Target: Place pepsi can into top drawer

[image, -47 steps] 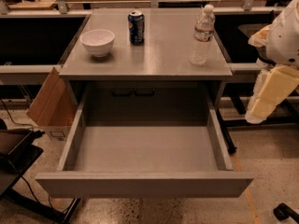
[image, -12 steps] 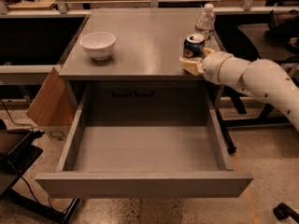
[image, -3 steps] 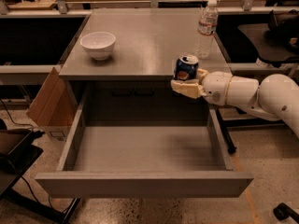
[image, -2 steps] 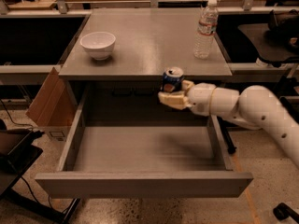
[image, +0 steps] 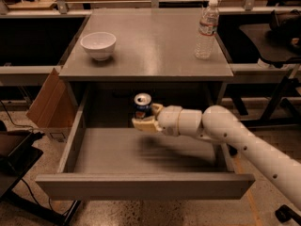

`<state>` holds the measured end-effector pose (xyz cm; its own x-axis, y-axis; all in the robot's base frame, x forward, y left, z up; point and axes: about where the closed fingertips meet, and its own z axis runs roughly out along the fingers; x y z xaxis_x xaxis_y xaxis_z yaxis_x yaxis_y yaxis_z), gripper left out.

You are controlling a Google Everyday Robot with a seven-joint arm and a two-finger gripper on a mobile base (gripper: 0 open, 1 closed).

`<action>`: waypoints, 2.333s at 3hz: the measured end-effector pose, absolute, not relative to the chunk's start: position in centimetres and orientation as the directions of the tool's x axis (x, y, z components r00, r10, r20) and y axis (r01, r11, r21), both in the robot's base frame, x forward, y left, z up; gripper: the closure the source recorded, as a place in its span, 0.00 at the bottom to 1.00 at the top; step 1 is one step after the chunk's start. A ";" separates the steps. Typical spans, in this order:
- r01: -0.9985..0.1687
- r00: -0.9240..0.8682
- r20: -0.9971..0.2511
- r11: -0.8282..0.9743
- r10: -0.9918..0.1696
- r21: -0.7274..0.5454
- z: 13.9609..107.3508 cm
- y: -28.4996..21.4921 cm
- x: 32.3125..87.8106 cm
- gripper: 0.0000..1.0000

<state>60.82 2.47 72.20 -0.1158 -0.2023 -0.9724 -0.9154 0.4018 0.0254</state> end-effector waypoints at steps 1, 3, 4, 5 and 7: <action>-0.932 -0.097 -0.968 0.363 -0.232 0.007 69.2 5.3 59.8 1.00; -0.942 -0.101 -0.961 0.336 -0.258 0.009 66.1 7.8 58.7 0.82; -0.943 -0.100 -0.961 0.333 -0.257 0.009 66.1 7.9 58.7 0.59; -0.944 -0.100 -0.961 0.330 -0.257 0.010 66.1 8.1 58.6 0.36; -0.946 -0.099 -0.961 0.324 -0.257 0.011 66.1 8.5 58.5 0.00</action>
Offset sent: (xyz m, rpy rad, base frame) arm -0.0324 0.0760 -0.1029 -0.0825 0.0171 0.0918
